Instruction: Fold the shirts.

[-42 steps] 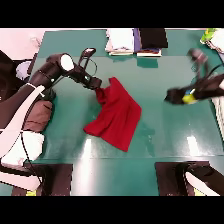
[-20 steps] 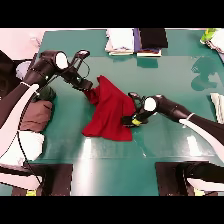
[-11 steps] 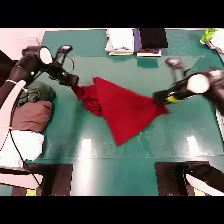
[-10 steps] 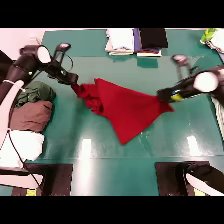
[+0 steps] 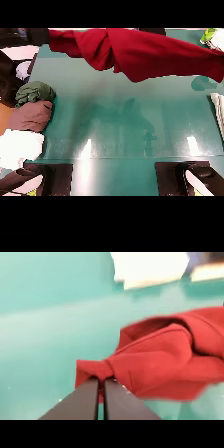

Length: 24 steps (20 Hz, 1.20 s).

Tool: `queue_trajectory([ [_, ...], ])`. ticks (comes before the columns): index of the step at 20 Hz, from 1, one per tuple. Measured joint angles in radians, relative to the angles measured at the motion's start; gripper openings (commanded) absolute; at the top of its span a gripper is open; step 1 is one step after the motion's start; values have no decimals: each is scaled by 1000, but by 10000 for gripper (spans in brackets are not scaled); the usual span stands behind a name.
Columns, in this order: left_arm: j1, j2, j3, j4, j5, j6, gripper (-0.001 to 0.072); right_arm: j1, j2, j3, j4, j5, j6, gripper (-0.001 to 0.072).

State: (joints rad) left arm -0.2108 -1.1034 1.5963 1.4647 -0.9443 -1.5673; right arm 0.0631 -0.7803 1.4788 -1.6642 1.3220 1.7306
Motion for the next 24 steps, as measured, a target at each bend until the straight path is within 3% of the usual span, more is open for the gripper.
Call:
queue_trajectory([
  [5,1,33,-125,-34,-100,22,27,76,10,-138,9,39,-13,23],
  [11,2,24,-527,-49,-132,33,28,238,13,-481,19,2,44,22],
  [16,2,21,-764,-56,-175,51,30,306,13,-624,21,-26,93,22],
  [17,2,21,-783,-59,-188,60,169,311,13,-634,22,-29,98,22],
  [18,2,21,-797,-64,-207,73,419,315,13,-643,23,-32,101,23],
  [19,2,21,-806,-75,-226,84,507,318,13,-649,22,-34,105,23],
  [24,0,37,-717,-119,-293,118,510,325,13,-661,23,-39,122,22],
])
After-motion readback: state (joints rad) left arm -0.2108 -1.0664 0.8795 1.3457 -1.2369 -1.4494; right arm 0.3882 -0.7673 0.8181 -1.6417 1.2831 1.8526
